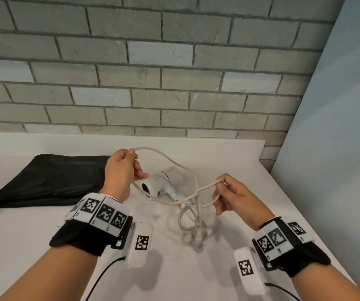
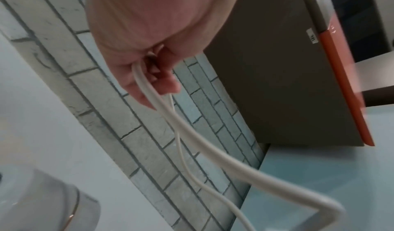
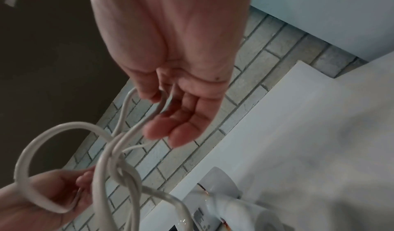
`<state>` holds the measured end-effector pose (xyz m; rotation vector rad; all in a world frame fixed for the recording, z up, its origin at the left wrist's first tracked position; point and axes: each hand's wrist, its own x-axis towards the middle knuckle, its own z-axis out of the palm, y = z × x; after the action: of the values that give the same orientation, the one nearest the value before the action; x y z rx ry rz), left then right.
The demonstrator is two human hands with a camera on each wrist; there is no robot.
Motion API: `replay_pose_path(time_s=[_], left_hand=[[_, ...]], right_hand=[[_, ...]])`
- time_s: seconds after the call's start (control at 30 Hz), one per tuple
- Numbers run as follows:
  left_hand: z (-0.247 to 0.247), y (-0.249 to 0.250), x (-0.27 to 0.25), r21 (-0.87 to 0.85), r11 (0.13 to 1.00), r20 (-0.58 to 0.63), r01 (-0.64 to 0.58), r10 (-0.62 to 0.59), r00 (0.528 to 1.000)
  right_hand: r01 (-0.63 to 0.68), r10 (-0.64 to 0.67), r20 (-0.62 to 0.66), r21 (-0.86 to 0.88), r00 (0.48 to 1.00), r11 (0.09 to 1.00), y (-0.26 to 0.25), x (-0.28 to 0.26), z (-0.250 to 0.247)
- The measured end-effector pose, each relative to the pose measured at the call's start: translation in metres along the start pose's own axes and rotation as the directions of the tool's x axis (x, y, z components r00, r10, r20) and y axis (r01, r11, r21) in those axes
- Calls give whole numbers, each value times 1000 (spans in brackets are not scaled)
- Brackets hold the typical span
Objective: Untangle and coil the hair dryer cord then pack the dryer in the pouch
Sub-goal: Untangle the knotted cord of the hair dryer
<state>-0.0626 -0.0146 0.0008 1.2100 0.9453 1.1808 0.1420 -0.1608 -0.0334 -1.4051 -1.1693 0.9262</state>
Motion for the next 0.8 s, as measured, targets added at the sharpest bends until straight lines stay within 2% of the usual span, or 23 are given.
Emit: replay_pose_path(time_s=[0.17, 0.23, 0.3, 0.37, 0.43, 0.47, 0.5, 0.53, 0.57, 0.6, 0.63, 0.67, 0.7, 0.77, 0.8], left_hand=[[5, -7, -5, -192, 978, -51, 83, -95, 994], [11, -6, -8, -328, 933, -8, 147, -159, 987], [14, -7, -10, -409, 873, 71, 267, -261, 963], [13, -13, -11, -346, 867, 112, 358, -341, 933], [12, -21, -12, -147, 914, 98, 378, -367, 925], [11, -25, -12, 35, 936, 75, 350, -352, 933], [10, -29, -12, 270, 921, 57, 281, -307, 950], [10, -31, -12, 530, 831, 79, 166, -243, 967], [10, -32, -13, 725, 689, 150, 4, -164, 975], [12, -30, -17, 799, 576, 258, -171, -72, 964], [16, -26, -22, 787, 528, 375, -320, 3, 927], [20, -22, -25, 734, 541, 470, -410, 31, 882], [24, -19, -28, 674, 603, 533, -427, 4, 846], [30, -11, -36, 572, 782, 574, -249, -164, 803], [31, -11, -37, 552, 817, 591, -167, -242, 770]], right_hand=[[-42, 41, 13, 58, 999, 997, 3, 2, 11], [-38, 37, 23, 77, 999, 996, 7, 1, 18], [-43, 43, 12, 98, 999, 994, 8, 0, 23], [-57, 57, 5, 133, 998, 989, 8, 0, 25], [-51, 53, -7, 143, 999, 988, 6, 1, 25], [-41, 43, -13, 137, 999, 990, 5, 2, 25], [-32, 34, -15, 130, 999, 991, 4, 3, 25], [-24, 25, -11, 122, 1000, 992, 4, 3, 25], [-19, 20, -5, 112, 1000, 994, 4, 4, 25], [-17, 17, 0, 103, 1000, 995, 4, 5, 25], [-14, 14, 1, 93, 1000, 996, 4, 5, 25], [-11, 11, 2, 85, 1000, 996, 4, 6, 26], [-10, 9, 5, 82, 1000, 997, 5, 7, 26], [-9, 8, 20, 94, 1000, 996, 6, 8, 26], [-10, 7, 26, 101, 1000, 995, 7, 8, 25]])
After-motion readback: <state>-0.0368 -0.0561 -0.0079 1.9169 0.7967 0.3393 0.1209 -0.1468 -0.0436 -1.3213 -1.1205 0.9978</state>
